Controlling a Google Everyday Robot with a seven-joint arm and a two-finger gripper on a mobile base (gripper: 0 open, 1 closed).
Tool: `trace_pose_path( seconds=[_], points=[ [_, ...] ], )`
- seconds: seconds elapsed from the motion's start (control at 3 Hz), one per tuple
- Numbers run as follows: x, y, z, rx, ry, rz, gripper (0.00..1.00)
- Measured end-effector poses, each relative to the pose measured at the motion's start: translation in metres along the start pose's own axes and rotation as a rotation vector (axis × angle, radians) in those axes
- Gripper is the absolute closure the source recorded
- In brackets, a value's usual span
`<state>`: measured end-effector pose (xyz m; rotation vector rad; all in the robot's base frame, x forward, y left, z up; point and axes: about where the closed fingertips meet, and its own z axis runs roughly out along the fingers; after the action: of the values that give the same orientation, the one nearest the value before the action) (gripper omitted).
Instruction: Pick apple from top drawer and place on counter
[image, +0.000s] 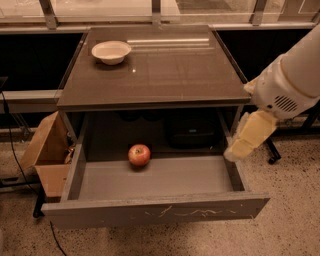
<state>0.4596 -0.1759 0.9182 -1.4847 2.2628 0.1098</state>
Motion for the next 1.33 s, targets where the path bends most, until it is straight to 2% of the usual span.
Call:
trace_pose_path(
  seconds=[0.33,0.67,1.0,1.33],
  points=[
    [-0.013,0.025,0.049,-0.032,-0.100,0.115,0.00],
    [-0.035,0.048,0.095,-0.060,-0.214,0.193,0.00],
    [-0.047,0.035,0.093,-0.003,-0.257,0.199,0.00],
    [-0.047,0.035,0.093,-0.003,-0.257,0.199,0.00]
  ],
)
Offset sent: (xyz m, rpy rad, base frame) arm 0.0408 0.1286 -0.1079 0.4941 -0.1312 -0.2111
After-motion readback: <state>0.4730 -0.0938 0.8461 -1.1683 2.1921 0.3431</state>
